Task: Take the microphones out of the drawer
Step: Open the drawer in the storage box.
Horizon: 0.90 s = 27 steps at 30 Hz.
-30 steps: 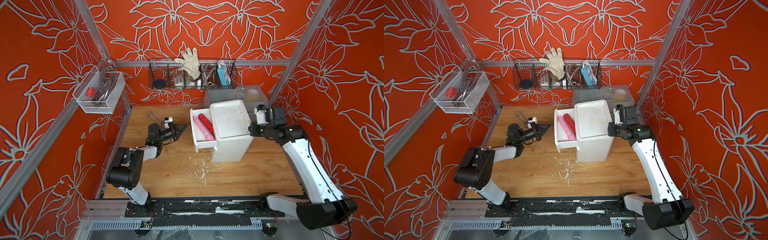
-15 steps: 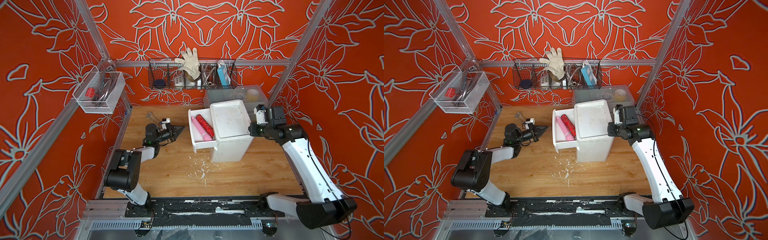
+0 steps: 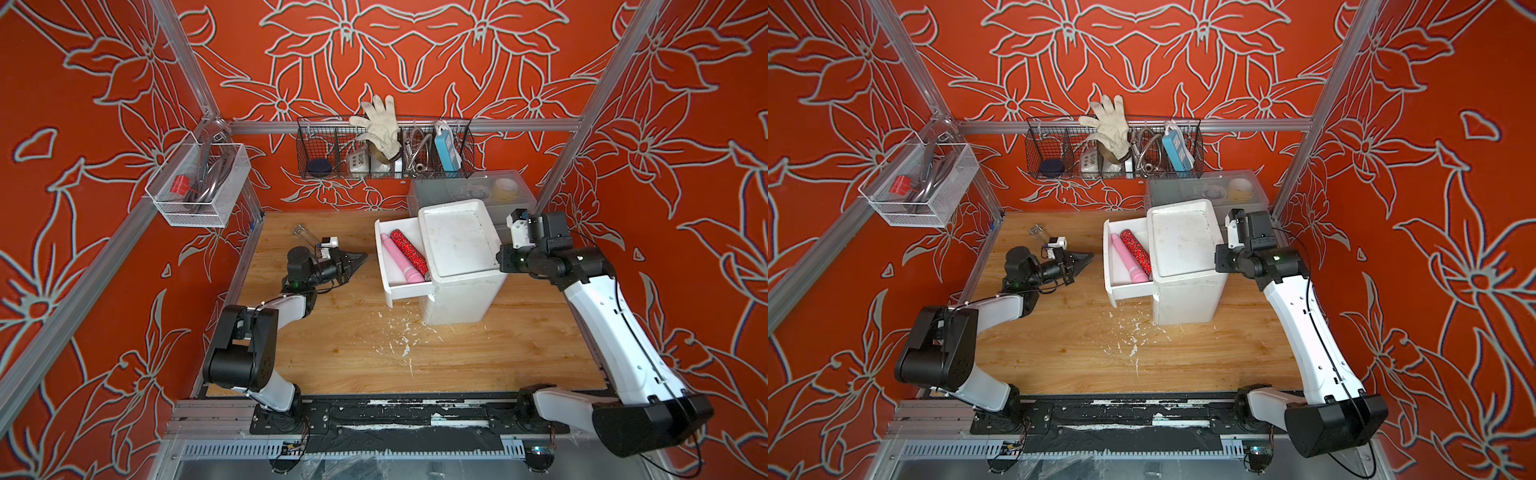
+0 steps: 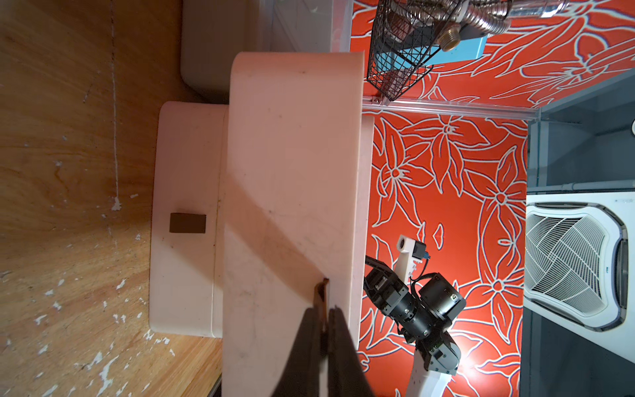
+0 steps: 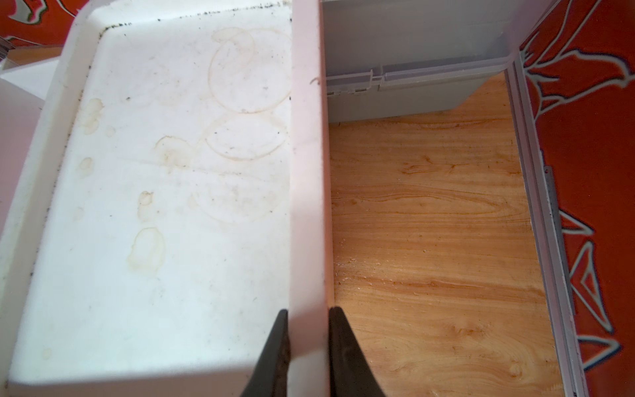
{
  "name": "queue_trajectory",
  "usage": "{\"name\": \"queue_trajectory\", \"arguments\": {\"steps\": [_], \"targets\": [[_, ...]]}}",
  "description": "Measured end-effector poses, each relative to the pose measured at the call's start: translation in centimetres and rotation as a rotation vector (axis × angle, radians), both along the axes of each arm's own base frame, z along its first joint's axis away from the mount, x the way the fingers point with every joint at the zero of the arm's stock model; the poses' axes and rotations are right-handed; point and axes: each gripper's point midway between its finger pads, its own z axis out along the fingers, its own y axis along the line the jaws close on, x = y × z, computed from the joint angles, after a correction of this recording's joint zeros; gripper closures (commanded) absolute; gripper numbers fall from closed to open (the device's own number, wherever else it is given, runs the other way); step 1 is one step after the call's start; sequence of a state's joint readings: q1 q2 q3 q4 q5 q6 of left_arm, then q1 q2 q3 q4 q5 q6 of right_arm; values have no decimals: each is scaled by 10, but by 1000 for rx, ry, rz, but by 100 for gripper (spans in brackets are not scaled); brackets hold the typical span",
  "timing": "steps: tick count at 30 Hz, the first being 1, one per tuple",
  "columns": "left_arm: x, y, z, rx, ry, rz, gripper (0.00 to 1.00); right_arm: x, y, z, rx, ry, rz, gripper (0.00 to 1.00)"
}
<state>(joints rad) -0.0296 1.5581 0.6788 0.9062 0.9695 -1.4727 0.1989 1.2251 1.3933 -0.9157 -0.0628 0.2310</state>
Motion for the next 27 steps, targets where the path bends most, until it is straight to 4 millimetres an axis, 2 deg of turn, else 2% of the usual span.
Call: {"name": "queue_trajectory", "arguments": {"steps": [3, 5, 6, 11, 14, 16, 17, 19, 22, 27], "targets": [[5, 14, -1, 12, -2, 43, 27, 0, -3, 0, 0, 5, -16, 61], [6, 19, -1, 23, 2, 60, 18, 1, -7, 3, -11, 4, -29, 54], [5, 19, 0, 30, 0, 62, 5, 2, -9, 5, -17, 1, -34, 52], [0, 19, 4, 63, -6, 59, 3, 8, -13, 26, -36, -43, -38, 48], [-1, 18, 5, 89, -4, 53, 0, 10, -13, 49, -39, -88, -30, 43], [-3, 18, 6, 116, 2, 44, 0, 11, -10, 68, -33, -125, -16, 34], [-4, 18, 6, 129, 5, 37, 0, 10, -7, 77, -31, -142, -2, 34], [-8, 17, 8, 158, 6, 26, 0, 6, 3, 91, -28, -168, 41, 34], [-21, 17, 15, 197, -6, 9, 0, -4, 34, 102, -12, -179, 149, 35], [-43, 14, 30, 210, -30, -27, 0, -18, 95, 96, 5, -140, 343, 37]]}}
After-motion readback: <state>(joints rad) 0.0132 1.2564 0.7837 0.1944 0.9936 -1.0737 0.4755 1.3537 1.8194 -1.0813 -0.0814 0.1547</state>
